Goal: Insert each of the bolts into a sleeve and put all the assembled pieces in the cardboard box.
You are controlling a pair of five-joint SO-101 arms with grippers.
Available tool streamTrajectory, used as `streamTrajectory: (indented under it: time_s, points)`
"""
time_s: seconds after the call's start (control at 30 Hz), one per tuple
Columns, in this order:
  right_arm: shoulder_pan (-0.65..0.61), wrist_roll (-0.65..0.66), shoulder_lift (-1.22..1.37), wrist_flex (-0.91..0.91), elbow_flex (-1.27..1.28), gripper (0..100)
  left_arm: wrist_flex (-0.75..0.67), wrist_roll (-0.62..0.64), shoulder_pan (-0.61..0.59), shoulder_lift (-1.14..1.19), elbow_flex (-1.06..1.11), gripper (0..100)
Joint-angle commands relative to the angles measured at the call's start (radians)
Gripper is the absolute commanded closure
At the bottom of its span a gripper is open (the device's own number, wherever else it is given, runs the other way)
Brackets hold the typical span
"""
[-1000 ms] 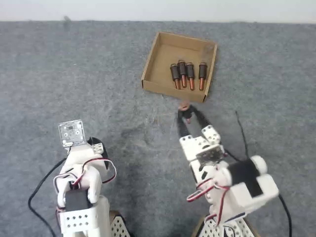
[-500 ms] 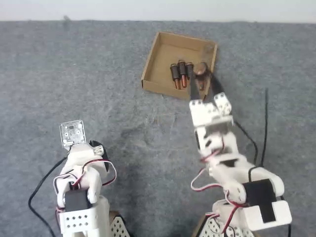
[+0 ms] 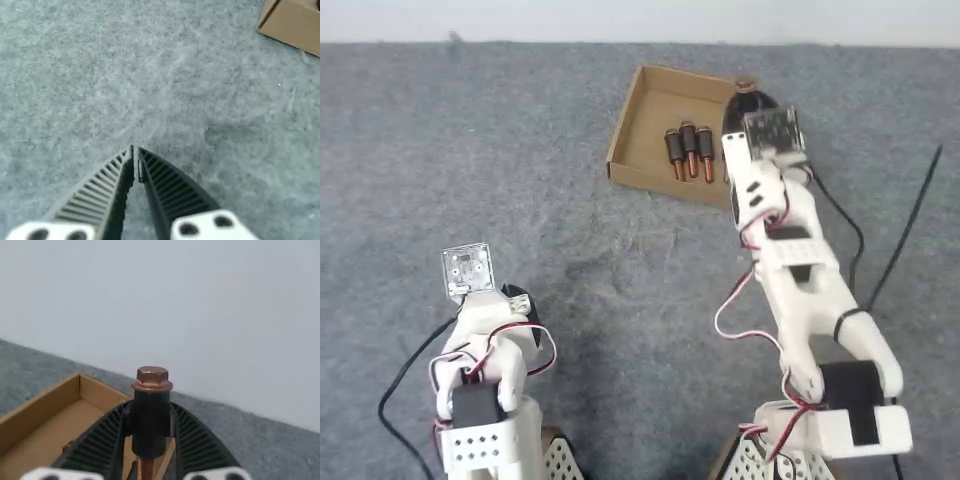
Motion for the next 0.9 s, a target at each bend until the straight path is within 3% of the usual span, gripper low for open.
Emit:
streamTrajectory:
  time_s: [0.0,0.6,0.87]
  points:
    - [0.010,0.003,0.067,0.251,-0.264,99.1,0.006,-0.008,0.003,-0.021,-0.005,99]
    - [-0.036,0.000,0.782,1.047,-1.300,99.1,0.006,-0.008,0.003,-0.020,-0.005,99]
    - [-0.036,-0.077,1.050,1.445,-1.788,98.9,0.006,-0.008,0.003,-0.020,-0.005,99]
